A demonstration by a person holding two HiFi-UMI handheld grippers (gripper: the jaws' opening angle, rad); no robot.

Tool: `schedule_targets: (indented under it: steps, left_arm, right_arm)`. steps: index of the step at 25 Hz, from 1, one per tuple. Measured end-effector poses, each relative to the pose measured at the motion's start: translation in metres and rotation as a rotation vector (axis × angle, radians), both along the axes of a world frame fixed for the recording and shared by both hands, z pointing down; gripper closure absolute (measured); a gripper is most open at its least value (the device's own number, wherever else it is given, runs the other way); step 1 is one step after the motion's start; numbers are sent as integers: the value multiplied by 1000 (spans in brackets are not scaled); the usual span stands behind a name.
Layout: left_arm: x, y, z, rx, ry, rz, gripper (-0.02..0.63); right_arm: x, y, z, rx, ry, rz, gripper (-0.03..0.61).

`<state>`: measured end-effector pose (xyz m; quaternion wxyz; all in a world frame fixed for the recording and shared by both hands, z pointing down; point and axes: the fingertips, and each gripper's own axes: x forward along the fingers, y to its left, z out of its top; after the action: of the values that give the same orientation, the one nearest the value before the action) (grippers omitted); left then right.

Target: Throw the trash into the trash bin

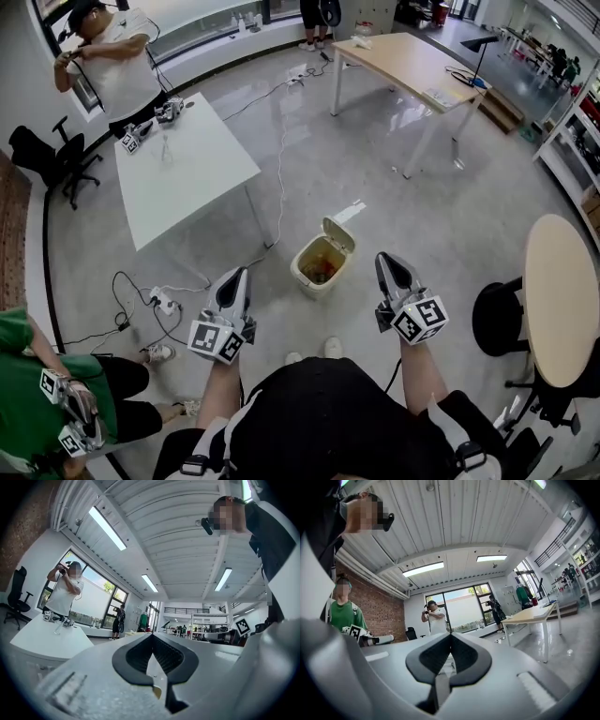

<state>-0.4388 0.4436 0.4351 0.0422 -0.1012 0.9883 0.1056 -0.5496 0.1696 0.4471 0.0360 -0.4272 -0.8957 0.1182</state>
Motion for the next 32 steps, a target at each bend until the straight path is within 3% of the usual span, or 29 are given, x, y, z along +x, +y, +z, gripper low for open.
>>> schedule_targets:
  steps: [9, 18, 25, 32]
  left_arm:
    - [6, 1, 15, 20, 13, 37, 614]
    - [-10, -29, 9, 10, -11, -4, 614]
    - [-33, -78, -5, 5, -52, 21, 614]
    - [-31, -85, 3, -3, -14, 39, 614]
  right_arm:
    - [32, -15, 11, 46, 21, 65, 574]
    - [18, -46, 10, 66, -19, 24, 574]
    - [1, -67, 6, 76, -44, -19, 574]
    - [-4, -68, 12, 51, -34, -11, 574]
